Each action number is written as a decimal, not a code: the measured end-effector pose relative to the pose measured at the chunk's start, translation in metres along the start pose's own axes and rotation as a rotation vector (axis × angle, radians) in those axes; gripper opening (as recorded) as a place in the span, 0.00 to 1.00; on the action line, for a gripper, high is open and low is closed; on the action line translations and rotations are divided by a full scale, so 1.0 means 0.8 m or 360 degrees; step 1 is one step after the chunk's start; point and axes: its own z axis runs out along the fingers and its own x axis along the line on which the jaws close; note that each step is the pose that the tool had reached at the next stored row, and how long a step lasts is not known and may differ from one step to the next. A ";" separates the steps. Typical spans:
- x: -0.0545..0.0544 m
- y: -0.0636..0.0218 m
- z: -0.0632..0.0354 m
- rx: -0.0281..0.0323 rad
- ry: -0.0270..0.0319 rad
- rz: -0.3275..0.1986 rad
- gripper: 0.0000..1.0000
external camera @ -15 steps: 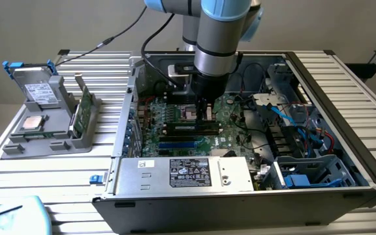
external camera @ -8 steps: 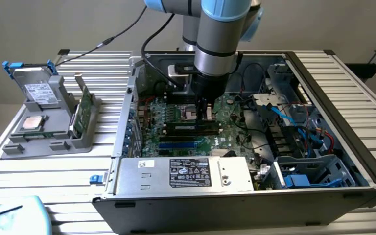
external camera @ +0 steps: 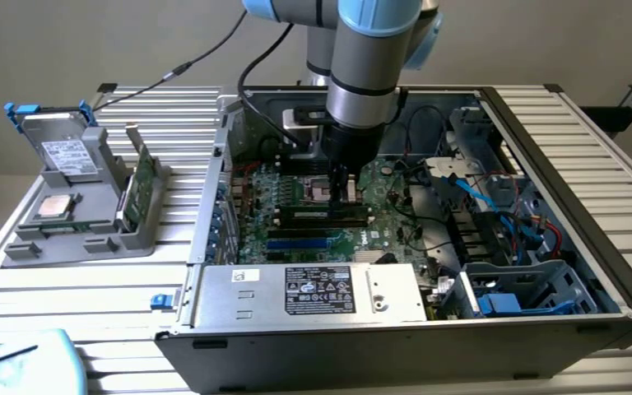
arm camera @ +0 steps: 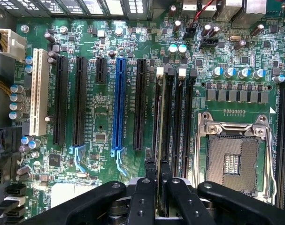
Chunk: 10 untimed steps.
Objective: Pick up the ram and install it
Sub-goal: 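Insert the ram into the slot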
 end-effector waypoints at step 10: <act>0.000 0.000 0.001 0.00000 0.00001 0.0000 0.15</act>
